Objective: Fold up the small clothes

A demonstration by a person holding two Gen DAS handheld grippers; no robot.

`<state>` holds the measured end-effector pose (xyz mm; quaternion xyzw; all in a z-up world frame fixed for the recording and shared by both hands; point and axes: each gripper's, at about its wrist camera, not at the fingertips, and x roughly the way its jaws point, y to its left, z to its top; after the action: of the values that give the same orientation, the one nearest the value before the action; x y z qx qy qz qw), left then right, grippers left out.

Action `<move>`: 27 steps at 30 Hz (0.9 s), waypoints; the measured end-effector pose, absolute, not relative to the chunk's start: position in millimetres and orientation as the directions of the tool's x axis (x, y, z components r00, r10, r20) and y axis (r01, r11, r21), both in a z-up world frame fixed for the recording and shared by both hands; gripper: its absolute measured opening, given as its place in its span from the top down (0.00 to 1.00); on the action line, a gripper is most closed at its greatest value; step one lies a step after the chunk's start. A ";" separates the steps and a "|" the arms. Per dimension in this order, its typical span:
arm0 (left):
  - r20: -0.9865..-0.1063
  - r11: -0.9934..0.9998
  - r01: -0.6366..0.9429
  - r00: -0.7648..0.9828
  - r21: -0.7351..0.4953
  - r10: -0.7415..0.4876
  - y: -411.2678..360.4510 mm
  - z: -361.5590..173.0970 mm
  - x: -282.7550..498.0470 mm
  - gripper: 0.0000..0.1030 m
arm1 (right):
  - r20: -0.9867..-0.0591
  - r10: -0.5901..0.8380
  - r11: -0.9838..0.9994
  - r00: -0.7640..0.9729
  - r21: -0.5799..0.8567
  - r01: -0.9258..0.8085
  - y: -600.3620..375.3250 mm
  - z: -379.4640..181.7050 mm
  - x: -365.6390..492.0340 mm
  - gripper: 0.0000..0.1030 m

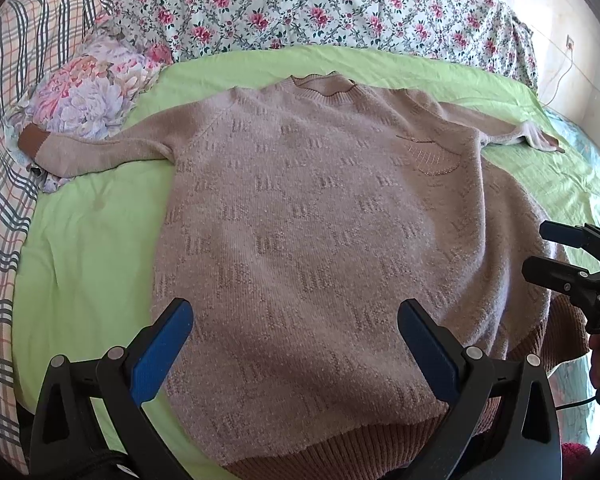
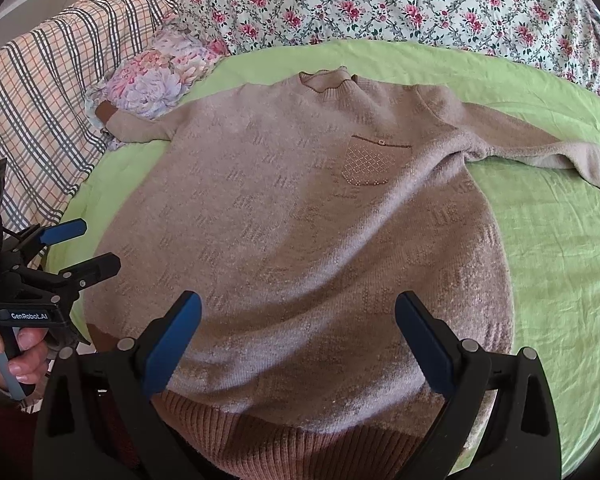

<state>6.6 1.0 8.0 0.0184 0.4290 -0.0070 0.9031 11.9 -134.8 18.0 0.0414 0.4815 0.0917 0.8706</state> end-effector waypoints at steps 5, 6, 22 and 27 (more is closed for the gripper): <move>-0.786 0.999 0.024 0.618 0.021 0.002 1.5 6.6 11.0 0.01 | -0.837 0.194 0.981 0.511 0.156 -0.117 -133.9 16.2 11.8 0.05; -0.786 0.999 0.025 0.618 0.022 0.002 1.4 6.5 11.5 0.01 | -0.837 0.194 0.981 0.512 0.157 -0.116 -134.4 16.4 11.9 0.05; -0.786 0.996 0.027 0.617 0.082 0.048 0.4 5.4 14.6 0.01 | -0.856 0.180 0.983 0.484 0.140 -0.118 -137.4 19.2 20.0 0.05; -0.788 0.998 0.036 0.615 0.054 0.021 0.9 3.6 20.0 0.01 | -0.836 0.211 0.978 0.507 0.175 -0.117 -137.5 17.9 22.8 0.05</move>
<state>20.0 0.9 3.6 0.0324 0.4388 -0.0044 0.8980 22.8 -137.5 17.9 0.0480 0.4873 0.0945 0.8668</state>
